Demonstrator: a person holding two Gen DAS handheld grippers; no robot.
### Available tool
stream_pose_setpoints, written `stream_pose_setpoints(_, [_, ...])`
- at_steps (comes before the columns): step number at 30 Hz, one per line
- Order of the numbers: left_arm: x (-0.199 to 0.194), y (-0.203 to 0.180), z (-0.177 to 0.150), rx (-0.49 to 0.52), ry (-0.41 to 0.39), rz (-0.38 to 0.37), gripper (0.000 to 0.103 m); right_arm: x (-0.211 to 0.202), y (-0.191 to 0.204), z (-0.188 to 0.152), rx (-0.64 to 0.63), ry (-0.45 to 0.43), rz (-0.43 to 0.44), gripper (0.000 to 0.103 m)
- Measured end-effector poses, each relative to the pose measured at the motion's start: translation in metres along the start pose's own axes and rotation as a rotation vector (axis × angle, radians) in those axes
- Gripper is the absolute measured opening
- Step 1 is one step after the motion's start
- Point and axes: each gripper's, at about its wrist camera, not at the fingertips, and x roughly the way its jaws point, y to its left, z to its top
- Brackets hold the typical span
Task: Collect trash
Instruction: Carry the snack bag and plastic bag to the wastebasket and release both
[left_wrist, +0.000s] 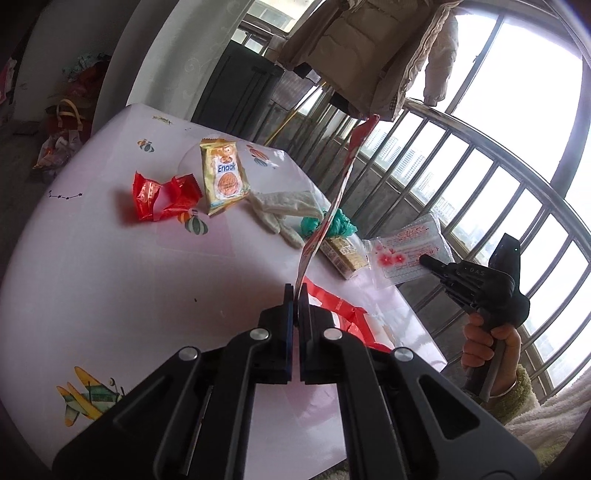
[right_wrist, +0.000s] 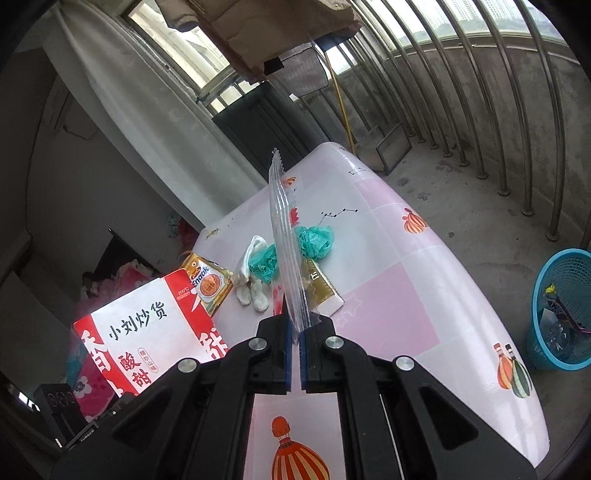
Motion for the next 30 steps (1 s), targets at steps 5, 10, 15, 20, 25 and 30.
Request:
stream_pose_setpoints(5, [0.000,-0.019,0.009,0.040,-0.011,-0.038,0.000,-0.020,-0.007,0.005,0.004,-0.053,-0.016,0.003])
stream_pose_setpoints(10, [0.017,-0.044,0.025,0.097,-0.001,-0.084,0.000,-0.052,-0.021,0.013,0.008,-0.142,-0.066,0.003])
stream_pose_setpoints(15, [0.045,-0.079,0.040,0.164,0.032,-0.149,0.000,-0.091,-0.053,0.021,0.052,-0.243,-0.152,0.003])
stream_pose_setpoints(20, [0.085,-0.130,0.061,0.263,0.054,-0.232,0.000,-0.123,-0.107,0.016,0.183,-0.310,-0.227,0.003])
stream_pose_setpoints(25, [0.152,-0.191,0.070,0.379,0.175,-0.286,0.000,-0.147,-0.163,0.004,0.297,-0.362,-0.388,0.003])
stream_pose_setpoints(30, [0.243,-0.249,0.056,0.444,0.384,-0.295,0.000,-0.154,-0.214,-0.003,0.395,-0.368,-0.550,0.003])
